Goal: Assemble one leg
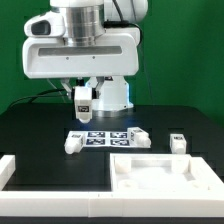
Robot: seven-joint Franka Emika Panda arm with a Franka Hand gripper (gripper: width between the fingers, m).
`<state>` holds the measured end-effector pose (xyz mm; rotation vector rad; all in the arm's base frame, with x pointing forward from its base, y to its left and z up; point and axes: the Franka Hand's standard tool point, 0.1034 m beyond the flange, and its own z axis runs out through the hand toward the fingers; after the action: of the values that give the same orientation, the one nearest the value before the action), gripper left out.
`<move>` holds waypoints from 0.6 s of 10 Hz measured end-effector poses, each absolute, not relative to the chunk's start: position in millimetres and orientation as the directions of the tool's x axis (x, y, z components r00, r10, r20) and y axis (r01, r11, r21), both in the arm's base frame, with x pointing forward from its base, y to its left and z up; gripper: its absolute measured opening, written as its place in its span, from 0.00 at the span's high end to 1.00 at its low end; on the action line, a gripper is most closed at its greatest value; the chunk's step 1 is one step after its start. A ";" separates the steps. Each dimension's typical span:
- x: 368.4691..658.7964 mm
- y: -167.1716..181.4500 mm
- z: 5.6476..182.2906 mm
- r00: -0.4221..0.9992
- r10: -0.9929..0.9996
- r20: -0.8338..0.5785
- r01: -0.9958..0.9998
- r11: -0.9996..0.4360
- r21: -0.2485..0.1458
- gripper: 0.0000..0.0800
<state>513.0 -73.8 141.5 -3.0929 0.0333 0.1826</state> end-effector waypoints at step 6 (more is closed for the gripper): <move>555.3 10.8 172.2 0.945 -0.084 0.316 -0.078 -0.996 -0.032 0.64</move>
Offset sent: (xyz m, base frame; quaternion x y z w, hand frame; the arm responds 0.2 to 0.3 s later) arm 0.0287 0.0426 0.0660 -0.0109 0.1801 0.1223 0.9760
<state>555.3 10.8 172.2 -3.0789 0.1286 -0.5015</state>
